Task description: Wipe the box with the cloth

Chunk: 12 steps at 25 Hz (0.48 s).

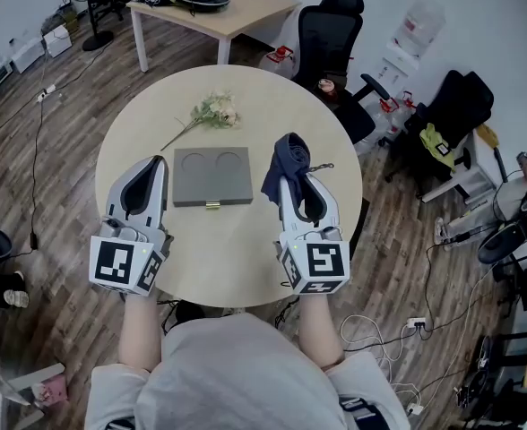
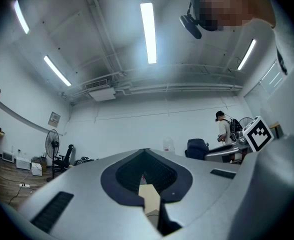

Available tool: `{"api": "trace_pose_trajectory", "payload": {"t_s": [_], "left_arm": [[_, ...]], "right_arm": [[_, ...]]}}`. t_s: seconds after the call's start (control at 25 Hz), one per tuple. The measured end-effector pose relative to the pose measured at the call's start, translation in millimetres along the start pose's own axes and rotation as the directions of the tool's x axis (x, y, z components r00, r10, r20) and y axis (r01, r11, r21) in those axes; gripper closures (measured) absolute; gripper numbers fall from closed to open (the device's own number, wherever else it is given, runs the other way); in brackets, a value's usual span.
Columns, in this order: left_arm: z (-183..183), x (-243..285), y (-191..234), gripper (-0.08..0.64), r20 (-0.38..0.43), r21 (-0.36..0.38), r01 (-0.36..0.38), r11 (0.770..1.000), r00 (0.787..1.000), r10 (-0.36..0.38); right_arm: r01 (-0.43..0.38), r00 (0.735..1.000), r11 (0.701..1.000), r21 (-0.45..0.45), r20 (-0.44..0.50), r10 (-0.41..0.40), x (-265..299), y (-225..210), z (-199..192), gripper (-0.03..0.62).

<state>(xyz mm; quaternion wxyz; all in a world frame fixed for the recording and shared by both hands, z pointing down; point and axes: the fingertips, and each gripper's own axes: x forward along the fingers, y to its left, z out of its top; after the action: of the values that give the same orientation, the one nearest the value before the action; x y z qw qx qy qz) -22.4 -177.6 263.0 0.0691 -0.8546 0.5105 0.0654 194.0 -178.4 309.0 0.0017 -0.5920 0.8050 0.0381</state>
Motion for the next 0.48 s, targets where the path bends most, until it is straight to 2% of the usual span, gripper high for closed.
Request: {"api": "trace_pose_trajectory", "payload": {"t_s": [0.48], "left_arm": [[-6.3,4.6,21.6,0.552,-0.004,-0.014,0.003,1.000,1.000,-0.003]], "right_arm": [[0.016,1.000,1.000,0.000,0.000,-0.016,15.2,10.3,-0.4,0.480]]}}
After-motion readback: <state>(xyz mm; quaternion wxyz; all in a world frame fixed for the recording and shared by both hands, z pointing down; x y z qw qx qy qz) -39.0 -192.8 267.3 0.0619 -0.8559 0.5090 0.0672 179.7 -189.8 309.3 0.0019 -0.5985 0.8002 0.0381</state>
